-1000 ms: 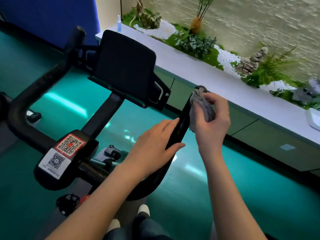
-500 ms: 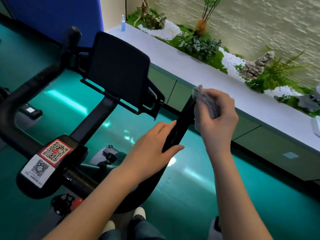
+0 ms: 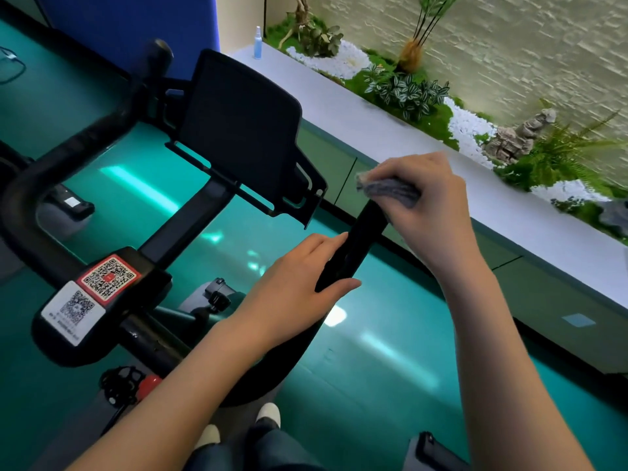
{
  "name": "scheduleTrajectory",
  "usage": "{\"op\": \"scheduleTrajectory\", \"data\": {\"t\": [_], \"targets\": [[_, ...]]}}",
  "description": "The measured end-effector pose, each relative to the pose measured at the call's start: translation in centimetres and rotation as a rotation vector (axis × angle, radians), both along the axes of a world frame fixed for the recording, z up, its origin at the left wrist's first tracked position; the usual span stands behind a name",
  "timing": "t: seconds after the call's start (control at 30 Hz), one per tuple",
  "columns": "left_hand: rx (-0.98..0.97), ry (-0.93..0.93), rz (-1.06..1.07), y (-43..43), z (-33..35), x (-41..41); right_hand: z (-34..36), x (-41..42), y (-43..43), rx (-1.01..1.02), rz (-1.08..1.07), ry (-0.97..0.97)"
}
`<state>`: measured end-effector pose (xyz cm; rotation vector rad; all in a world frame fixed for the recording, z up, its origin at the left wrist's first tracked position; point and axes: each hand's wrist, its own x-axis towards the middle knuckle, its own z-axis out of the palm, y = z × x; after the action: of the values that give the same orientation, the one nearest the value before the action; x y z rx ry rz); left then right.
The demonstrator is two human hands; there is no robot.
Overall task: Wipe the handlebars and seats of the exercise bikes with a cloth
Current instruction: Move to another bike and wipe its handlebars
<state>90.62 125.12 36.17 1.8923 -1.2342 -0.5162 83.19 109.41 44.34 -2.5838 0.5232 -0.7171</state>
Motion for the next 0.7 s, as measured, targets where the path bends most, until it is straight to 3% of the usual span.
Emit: {"op": "scheduleTrajectory", "data": {"t": [0.1, 0.2, 0.3, 0.4, 0.6, 0.7], "targets": [[0.007, 0.002, 0.004, 0.0, 0.0, 0.0, 0.5, 0.0, -0.3, -0.037, 0.060, -0.025], [0.022, 0.006, 0.004, 0.0, 0.1, 0.0, 1.2, 1.0, -2.5, 0.021, -0.035, -0.118], [0.024, 0.007, 0.012, 0.0, 0.1, -0.1, 0.2, 0.8, -3.7, 0.477, -0.044, -0.139], [0.018, 0.020, 0.027, 0.0, 0.0, -0.2, -2.4, -0.6, -3.3, 0.912, -0.074, -0.342], [0.014, 0.017, 0.052, 0.1, 0.2, -0.4, -5.8, -1.2, -1.5, 1.325, -0.180, -0.483], [0.018, 0.020, 0.056, 0.1, 0.2, -0.4, -5.1, -0.1, -1.6, 1.367, -0.204, -0.556]]}}
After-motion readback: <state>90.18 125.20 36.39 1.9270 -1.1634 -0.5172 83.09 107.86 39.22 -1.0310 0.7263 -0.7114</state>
